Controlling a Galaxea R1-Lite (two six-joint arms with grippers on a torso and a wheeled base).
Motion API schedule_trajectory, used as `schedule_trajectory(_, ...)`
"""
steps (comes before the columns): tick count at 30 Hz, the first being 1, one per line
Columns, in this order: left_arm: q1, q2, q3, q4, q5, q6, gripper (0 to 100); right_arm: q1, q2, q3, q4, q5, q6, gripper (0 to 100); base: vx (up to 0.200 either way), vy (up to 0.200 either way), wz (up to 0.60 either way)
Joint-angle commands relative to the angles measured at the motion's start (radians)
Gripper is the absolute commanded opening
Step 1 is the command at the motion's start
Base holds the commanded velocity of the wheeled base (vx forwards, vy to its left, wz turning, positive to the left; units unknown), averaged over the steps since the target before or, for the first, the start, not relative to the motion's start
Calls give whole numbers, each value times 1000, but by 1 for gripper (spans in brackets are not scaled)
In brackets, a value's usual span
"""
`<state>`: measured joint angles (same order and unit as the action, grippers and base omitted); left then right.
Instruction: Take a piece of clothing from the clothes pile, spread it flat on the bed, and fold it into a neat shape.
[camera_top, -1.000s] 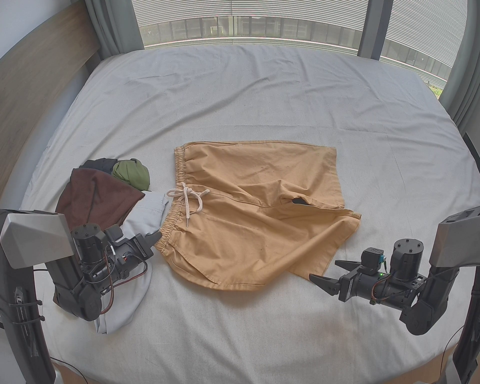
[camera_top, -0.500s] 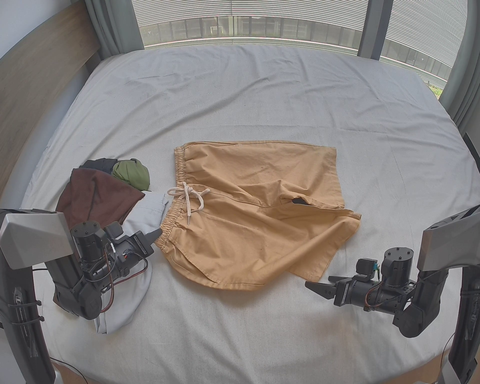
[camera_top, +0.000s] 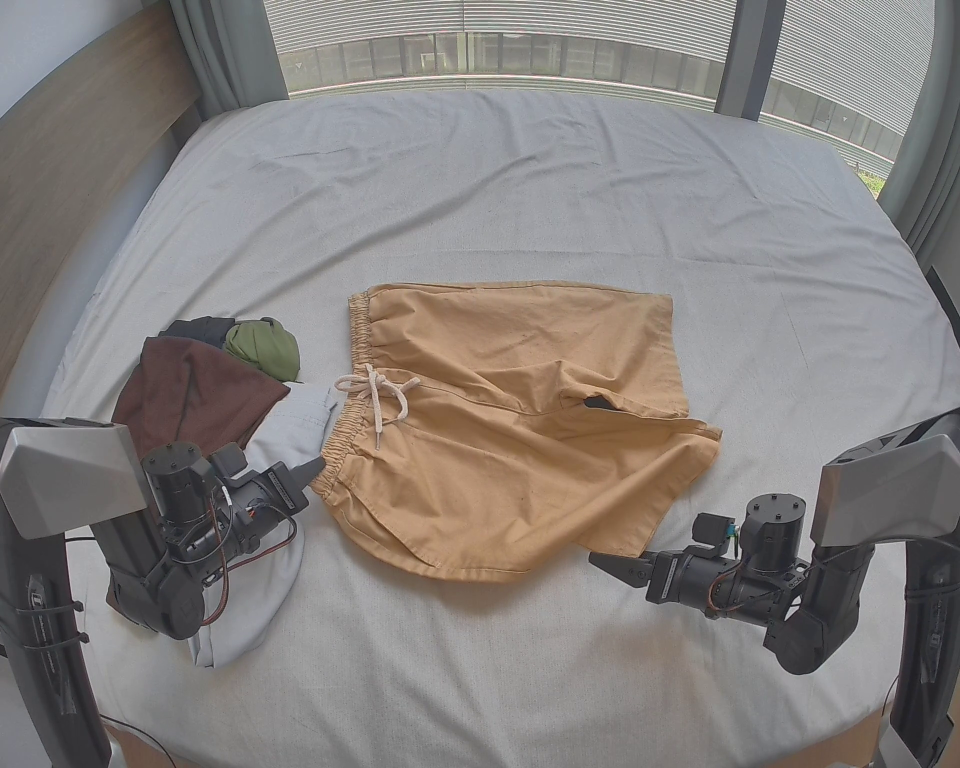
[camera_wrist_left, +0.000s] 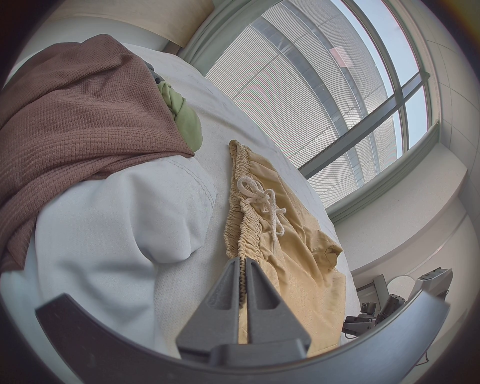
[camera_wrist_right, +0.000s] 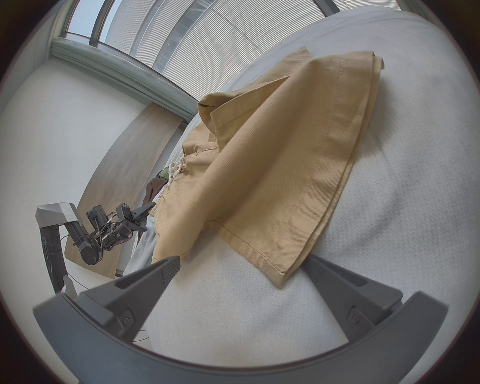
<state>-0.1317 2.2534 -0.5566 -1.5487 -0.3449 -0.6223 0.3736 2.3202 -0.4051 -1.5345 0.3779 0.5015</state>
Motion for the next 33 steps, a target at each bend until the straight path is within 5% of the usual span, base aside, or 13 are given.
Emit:
schedule_trajectory(1, 0, 0, 0, -1, 0, 0, 0, 2, 30, -14, -4, -2, 0, 100, 0, 0, 0)
schedule_trajectory(3, 0, 0, 0, -1, 0, 0, 0, -1, 34, -23, -6, -5, 0, 100, 0, 0, 0)
schedule_trajectory(4, 0, 0, 0, -1, 0, 0, 0, -4, 39, -29, -6, -5, 0, 0, 0, 0, 0)
schedule_trajectory(25, 6, -5, 12, -1, -2, -8, 0, -39, -56, 55, 28, -5, -11, 0, 0, 0, 0)
schedule_trajectory(33, 7, -44, 61, 2, -5, -19, 0, -70, -130, 192, 47, -5, -95, 0, 0, 0, 0)
